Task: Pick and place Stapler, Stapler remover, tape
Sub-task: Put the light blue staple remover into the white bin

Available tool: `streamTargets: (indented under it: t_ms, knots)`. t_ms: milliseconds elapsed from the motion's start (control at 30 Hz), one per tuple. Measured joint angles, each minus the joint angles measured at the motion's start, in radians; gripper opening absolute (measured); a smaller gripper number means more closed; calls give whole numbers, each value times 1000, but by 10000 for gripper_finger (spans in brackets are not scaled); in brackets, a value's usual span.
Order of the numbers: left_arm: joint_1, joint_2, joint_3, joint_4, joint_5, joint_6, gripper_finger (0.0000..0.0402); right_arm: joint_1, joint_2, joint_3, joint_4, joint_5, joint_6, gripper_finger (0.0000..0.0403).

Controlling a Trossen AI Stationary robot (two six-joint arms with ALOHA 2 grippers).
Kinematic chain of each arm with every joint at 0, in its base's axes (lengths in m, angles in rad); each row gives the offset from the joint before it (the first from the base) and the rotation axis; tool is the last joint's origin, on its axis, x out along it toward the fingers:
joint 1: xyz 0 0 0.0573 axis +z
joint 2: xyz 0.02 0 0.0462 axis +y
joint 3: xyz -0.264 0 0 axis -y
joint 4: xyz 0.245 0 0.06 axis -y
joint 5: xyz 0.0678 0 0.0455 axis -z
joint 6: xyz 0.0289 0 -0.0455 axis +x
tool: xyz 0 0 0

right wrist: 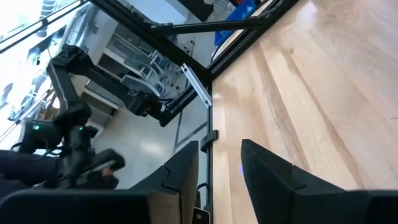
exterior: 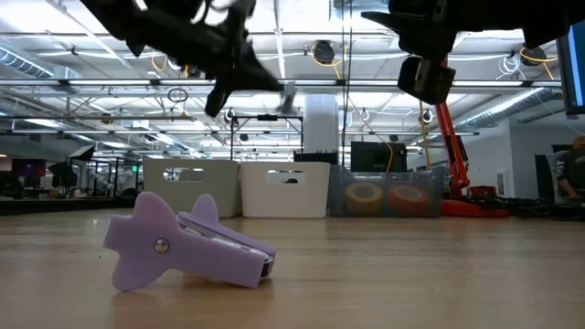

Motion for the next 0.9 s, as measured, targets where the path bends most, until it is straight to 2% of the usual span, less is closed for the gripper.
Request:
streamTargets:
  t_ms: [133, 200, 400, 467, 700, 900]
  knots:
    - [91, 2, 10, -116, -1, 135, 0, -3, 0, 0, 0, 15, -36, 106]
    - [119, 2, 39, -189, -3, 242, 0, -3, 0, 0, 1, 54, -73, 102]
    - [176, 36, 181, -388, -43, 463, 0, -9, 0, 0, 31, 136, -172, 95]
    - [186, 75, 245, -411, -43, 525, 0, -19, -4, 0, 36, 158, -212, 96]
    - [224, 289, 496, -650, -37, 651, 0, -82, -74, 0, 24, 164, -414, 94]
    - [254, 460, 664, -809, -29, 712, 0, -110, -200, -36, -113, 161, -536, 95]
